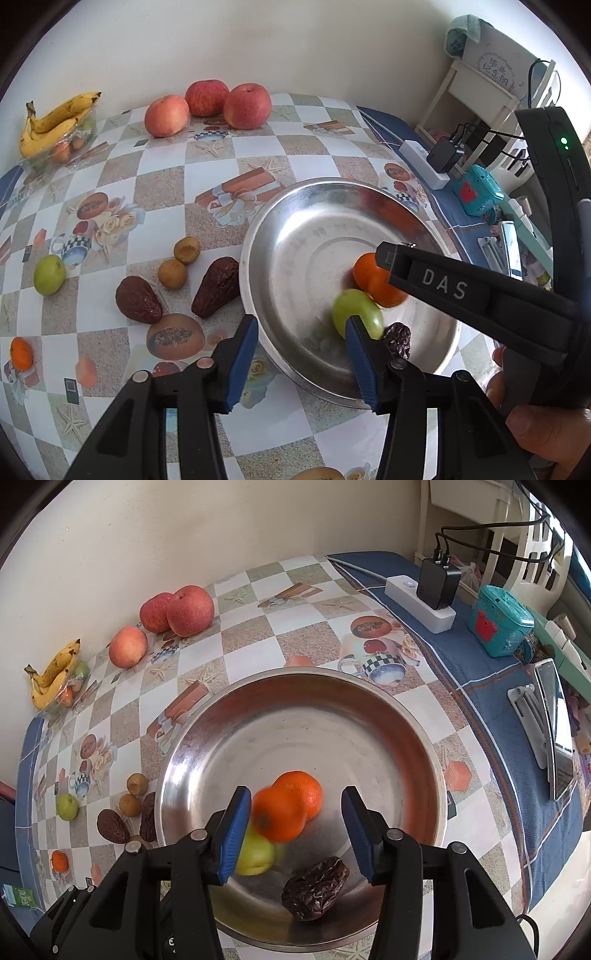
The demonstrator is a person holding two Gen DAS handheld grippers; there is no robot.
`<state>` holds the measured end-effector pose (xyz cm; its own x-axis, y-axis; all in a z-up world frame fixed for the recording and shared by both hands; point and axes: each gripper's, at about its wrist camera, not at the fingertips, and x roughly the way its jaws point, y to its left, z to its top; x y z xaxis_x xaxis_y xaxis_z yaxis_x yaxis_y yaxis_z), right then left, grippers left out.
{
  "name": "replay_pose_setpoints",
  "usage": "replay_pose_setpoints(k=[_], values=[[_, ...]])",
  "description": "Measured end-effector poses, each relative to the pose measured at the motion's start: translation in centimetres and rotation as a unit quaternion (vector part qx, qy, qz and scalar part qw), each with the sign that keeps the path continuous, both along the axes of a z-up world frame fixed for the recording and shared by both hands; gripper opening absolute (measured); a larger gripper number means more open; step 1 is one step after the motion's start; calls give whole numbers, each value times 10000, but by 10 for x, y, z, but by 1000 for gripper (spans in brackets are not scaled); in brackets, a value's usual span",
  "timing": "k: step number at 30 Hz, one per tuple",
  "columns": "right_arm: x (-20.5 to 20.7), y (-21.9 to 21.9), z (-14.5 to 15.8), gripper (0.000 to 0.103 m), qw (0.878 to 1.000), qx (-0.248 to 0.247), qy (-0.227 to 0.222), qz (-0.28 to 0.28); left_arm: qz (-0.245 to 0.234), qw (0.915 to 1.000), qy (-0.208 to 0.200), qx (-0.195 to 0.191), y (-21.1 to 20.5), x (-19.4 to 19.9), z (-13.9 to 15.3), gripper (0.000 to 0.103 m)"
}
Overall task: Organize fruits
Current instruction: 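Lower the tangerine into the bowl with the right tool while the left tool releases the pear there, then move the right tool to a small brown kiwi while the left tool moves to a dried date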
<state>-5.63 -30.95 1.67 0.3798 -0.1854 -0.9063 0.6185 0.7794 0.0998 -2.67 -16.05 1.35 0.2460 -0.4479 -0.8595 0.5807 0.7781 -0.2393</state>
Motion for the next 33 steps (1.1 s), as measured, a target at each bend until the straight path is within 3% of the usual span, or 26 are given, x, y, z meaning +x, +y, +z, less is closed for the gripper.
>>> replay_pose_setpoints(k=[3, 6, 10, 14, 21, 28, 31, 33], values=[[0, -2, -1, 57, 10000, 16, 20, -52, 159, 9998, 10, 68, 4, 4, -2, 78], [-1, -4, -2, 68, 9999, 48, 44, -113, 384, 9990, 40, 211, 11, 11, -5, 88], [-2, -6, -5, 70, 9998, 65, 109, -173, 786, 9962, 57, 374, 24, 21, -10, 102], [-2, -6, -8, 70, 9996, 94, 168, -186, 1303, 9904, 172, 428, 43, 32, -13, 103], [1, -2, -10, 70, 9996, 95, 232, -109, 2189, 9751, 336, 107, 84, 49, -11, 103], [6, 7, -8, 71, 9997, 4, 200, 108, 2736, 9606, 115, 476, 110, 60, -8, 103], [10, 15, -6, 95, 9995, -86, 128, 284, 2933, 9536, 78, 675, 121, 63, -9, 103], [12, 20, -3, 96, 9992, -174, 58, 358, 3010, 9500, 45, 826, 127, 64, -10, 103]])
